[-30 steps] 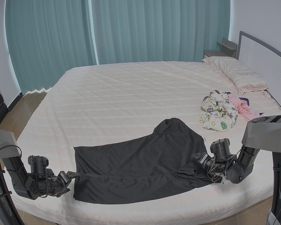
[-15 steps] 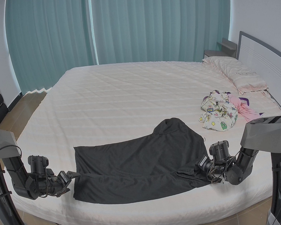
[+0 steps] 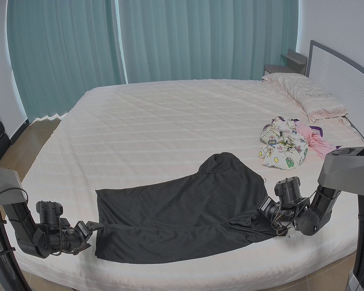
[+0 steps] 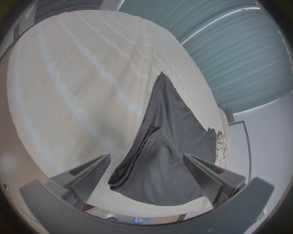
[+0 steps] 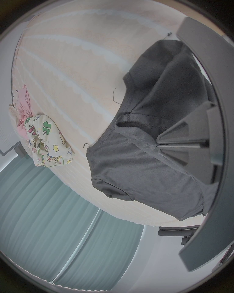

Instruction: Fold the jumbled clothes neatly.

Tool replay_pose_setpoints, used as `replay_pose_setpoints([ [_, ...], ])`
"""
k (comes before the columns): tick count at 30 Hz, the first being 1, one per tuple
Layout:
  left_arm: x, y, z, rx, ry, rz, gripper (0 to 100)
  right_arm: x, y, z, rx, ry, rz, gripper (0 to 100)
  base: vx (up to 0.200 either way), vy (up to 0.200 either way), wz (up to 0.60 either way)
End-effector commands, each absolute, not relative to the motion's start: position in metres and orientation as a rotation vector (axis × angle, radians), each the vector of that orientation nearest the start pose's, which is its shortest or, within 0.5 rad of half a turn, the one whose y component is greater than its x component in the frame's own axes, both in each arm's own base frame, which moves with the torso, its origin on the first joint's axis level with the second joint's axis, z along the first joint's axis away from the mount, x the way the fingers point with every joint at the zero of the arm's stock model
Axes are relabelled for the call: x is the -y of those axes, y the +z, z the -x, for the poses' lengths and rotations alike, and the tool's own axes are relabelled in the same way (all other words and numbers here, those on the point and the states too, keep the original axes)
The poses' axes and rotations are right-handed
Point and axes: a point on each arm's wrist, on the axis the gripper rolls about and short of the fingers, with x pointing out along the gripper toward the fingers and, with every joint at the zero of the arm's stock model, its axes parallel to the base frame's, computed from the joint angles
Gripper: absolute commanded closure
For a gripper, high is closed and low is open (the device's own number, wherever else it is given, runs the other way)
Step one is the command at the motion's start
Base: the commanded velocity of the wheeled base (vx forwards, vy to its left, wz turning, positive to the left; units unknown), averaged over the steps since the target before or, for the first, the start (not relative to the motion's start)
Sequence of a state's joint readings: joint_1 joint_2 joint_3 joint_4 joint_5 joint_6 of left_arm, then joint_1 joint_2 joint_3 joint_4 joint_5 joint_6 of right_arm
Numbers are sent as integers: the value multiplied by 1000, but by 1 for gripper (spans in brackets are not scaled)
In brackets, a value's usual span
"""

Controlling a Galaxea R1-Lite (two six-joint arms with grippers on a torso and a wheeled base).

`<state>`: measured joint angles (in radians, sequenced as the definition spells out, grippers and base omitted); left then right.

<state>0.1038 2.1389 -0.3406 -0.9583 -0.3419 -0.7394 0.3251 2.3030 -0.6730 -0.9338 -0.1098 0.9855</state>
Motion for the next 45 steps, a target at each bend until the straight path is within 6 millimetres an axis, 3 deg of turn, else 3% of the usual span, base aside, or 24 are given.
replay_pose_setpoints([
  [1,-20,-10,-262,-877,92,879,0,-108,-1,-326,-688,-119,-806,100,0,0,0],
  [5,-20,-10,-262,-877,92,879,0,-107,6,-325,-677,-112,-808,100,0,0,0],
  [15,-20,-10,-262,-877,92,879,0,-110,67,-324,-653,-76,-776,100,0,0,0],
  [20,-20,-10,-262,-877,91,878,0,-109,82,-322,-670,-79,-755,100,0,0,0],
  [31,-20,-10,-262,-877,91,878,0,-111,99,-293,-784,-90,-677,100,0,0,0],
  [39,-20,-10,-263,-876,91,878,0,-114,99,-271,-885,-110,-625,100,0,0,0],
  [45,-20,-10,-262,-877,93,877,0,-112,88,-259,-933,-127,-592,100,0,0,0],
])
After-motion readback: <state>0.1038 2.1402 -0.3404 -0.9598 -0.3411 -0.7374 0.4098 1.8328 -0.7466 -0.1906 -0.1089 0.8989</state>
